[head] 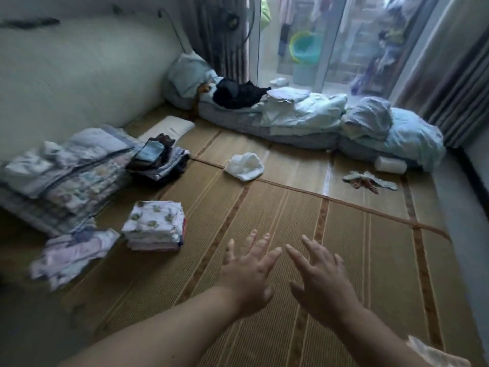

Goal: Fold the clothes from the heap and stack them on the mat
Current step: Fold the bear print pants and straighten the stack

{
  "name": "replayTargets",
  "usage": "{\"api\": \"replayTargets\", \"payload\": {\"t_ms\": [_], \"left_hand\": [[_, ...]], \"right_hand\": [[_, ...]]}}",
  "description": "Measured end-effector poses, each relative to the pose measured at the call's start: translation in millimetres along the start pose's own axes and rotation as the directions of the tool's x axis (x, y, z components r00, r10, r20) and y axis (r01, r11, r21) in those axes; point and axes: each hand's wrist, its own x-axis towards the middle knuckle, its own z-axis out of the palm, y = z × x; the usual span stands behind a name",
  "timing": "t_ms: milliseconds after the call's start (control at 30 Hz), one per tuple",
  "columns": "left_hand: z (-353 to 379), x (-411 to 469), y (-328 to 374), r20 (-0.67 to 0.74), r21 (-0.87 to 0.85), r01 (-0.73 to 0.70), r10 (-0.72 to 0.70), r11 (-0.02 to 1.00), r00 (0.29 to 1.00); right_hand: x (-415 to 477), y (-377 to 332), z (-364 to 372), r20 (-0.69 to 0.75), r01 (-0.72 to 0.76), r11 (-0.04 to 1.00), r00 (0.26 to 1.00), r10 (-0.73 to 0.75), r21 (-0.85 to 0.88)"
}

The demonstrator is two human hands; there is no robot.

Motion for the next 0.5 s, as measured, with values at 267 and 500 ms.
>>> {"api": "replayTargets", "payload": {"t_ms": [267, 500], "left_hand": [[-18.3, 2.7, -266.6, 0.043, 0.012, 0.193, -0.194, 0.981, 0.98], [-9.9, 16.5, -420.0, 0.103, 0.014, 0.359, -0.359, 0.933, 0.928]], "right_hand": [[173.5, -188.2, 41.8, 0.125, 0.08, 0.997, 0.989, -0.076, -0.021], [289.0, -270.7, 90.5, 0.221, 0.065, 0.998, 0.973, -0.068, 0.021]]}}
